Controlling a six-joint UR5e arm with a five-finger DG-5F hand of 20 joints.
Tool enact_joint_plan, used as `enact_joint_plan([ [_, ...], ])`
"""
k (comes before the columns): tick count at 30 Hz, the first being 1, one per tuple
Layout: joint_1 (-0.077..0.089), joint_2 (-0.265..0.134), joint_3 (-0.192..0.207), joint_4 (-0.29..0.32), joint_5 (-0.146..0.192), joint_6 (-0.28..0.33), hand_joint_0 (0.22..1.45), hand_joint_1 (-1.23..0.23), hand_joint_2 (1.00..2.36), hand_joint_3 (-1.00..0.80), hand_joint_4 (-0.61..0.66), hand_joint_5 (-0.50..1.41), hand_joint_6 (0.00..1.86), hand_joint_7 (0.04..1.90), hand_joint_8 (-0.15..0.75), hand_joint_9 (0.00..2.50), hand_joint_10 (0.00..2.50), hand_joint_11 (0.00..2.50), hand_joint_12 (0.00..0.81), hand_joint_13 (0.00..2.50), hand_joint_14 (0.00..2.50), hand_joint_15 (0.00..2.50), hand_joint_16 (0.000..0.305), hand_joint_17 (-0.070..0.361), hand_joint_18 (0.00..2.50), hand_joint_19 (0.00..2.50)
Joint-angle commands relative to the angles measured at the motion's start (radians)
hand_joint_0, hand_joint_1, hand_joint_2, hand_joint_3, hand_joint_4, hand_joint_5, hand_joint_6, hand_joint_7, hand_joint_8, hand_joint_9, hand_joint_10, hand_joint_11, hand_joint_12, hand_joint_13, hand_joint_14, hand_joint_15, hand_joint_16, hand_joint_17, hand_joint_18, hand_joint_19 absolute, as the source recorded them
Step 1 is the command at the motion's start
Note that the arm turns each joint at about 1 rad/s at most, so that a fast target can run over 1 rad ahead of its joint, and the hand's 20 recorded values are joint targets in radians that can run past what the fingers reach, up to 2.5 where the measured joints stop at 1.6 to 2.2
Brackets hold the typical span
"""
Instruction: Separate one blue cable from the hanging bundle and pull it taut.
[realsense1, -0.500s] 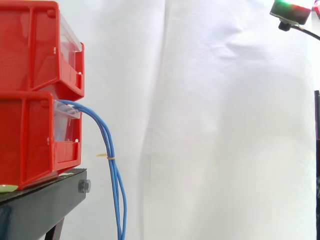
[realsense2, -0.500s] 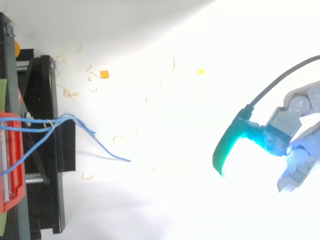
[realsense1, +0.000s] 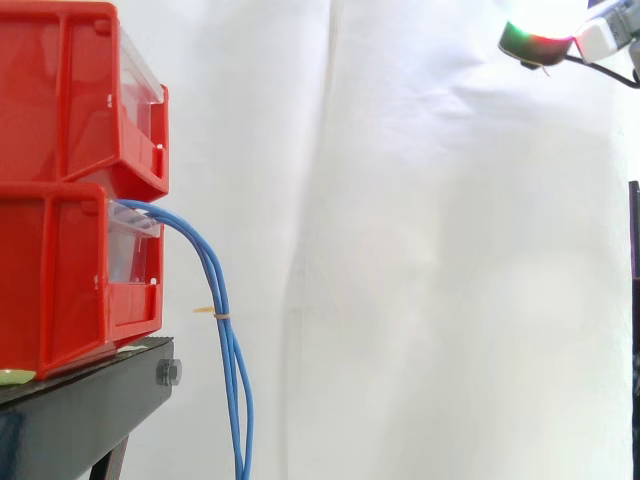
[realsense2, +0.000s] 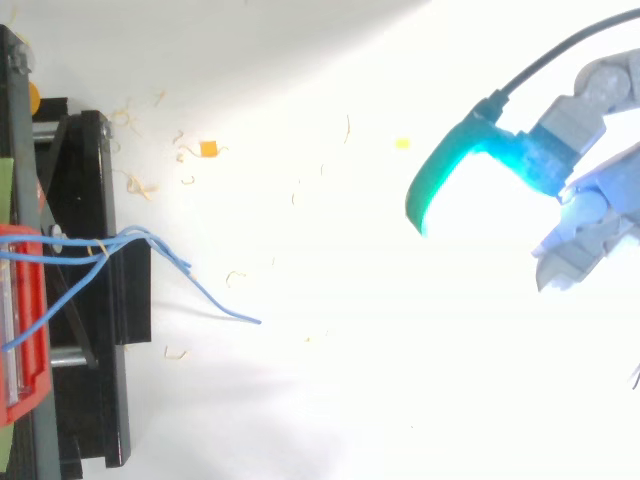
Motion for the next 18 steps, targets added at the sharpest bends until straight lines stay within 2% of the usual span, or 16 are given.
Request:
enact_joint_plan([
  [1, -0.011, -0.013, -0.009, 0.025, 0.000, -0.054, 0.31, -0.54, 1.00, -0.50, 0.29, -0.22, 0.50, 0.64, 0.403, 0.88, 0.00, 0.05, 0.404, 1.01, 0.01, 0.23, 0.049, 0.110, 1.25, 0.00],
  [2, -0.011, -0.013, -0.009, 0.025, 0.000, -0.054, 0.31, -0.54, 1.00, -0.50, 0.29, -0.22, 0.50, 0.64, 0.401, 0.88, 0.00, 0.05, 0.403, 1.01, 0.01, 0.23, 0.049, 0.110, 1.25, 0.00],
  [4, -0.024, -0.045, -0.009, 0.025, -0.013, -0.057, 0.32, -0.54, 1.00, -0.50, 0.29, -0.22, 0.50, 0.65, 0.395, 0.88, 0.00, 0.06, 0.402, 1.00, 0.01, 0.23, 0.048, 0.109, 1.24, 0.00],
  [5, -0.052, -0.097, -0.009, 0.039, -0.072, -0.042, 0.32, -0.54, 1.00, -0.50, 0.29, -0.22, 0.50, 0.65, 0.395, 0.88, 0.00, 0.06, 0.401, 1.00, 0.01, 0.24, 0.048, 0.109, 1.24, 0.00],
  [6, -0.060, -0.115, -0.009, 0.053, -0.095, -0.031, 0.32, -0.54, 1.00, -0.50, 0.29, -0.22, 0.50, 0.65, 0.395, 0.88, 0.00, 0.06, 0.402, 1.00, 0.01, 0.23, 0.048, 0.108, 1.24, 0.00],
  [8, -0.067, -0.132, -0.009, 0.071, -0.109, -0.019, 0.32, -0.54, 1.00, -0.50, 0.29, -0.22, 0.50, 0.65, 0.395, 0.88, 0.00, 0.07, 0.398, 0.99, 0.01, 0.23, 0.048, 0.108, 1.23, 0.00],
  [9, -0.074, -0.154, -0.007, 0.107, -0.118, -0.010, 0.32, -0.54, 1.00, -0.50, 0.29, -0.22, 0.50, 0.65, 0.395, 0.88, 0.00, 0.07, 0.400, 0.99, 0.01, 0.23, 0.048, 0.108, 1.23, 0.00],
  [15, -0.094, -0.198, -0.009, 0.237, -0.138, -0.007, 0.32, -0.54, 1.00, -0.50, 0.28, -0.22, 0.50, 0.64, 0.394, 0.88, 0.00, 0.06, 0.395, 0.98, 0.01, 0.23, 0.047, 0.107, 1.22, 0.00],
  [18, -0.100, -0.203, -0.009, 0.252, -0.149, -0.017, 0.32, -0.54, 1.00, -0.50, 0.28, -0.22, 0.50, 0.64, 0.394, 0.88, 0.00, 0.07, 0.396, 0.98, 0.01, 0.23, 0.047, 0.107, 1.21, 0.00],
])
